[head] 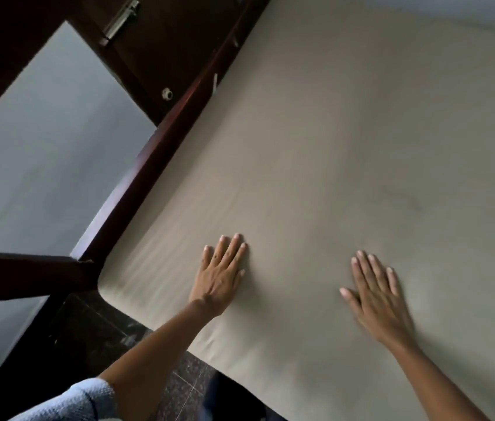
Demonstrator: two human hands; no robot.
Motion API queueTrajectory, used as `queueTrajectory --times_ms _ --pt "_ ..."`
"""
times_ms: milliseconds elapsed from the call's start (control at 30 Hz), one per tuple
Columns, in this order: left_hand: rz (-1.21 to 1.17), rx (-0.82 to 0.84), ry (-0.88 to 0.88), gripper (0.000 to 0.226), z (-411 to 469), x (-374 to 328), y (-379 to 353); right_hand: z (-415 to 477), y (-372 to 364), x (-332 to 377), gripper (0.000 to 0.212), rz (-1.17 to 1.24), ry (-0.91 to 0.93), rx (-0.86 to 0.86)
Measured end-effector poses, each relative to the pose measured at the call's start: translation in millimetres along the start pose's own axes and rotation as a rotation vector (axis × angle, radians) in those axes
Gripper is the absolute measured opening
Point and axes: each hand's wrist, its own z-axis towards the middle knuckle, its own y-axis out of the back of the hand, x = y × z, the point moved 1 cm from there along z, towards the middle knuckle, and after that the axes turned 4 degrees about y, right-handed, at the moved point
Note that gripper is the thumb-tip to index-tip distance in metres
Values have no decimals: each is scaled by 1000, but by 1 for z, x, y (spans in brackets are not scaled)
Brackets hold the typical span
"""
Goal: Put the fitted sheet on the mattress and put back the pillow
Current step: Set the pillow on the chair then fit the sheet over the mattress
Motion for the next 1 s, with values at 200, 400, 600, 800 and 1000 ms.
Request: queueTrajectory --times_ms 200,400,600,800,1000 --pt "126 -9 -15 62 21 -9 -18 9 -11 -4 66 -21 20 25" --pt "125 -62 -24 61 18 -10 -24 10 -13 -3 65 15 9 51" --pt "22 -30 -84 53 26 -3 -6 12 8 15 59 27 -69 55" --pt "37 -53 -202 50 103 20 27 72 35 104 61 186 -366 -144" --pt "29 -105 -273 52 147 31 43 141 30 203 63 224 -306 -54"
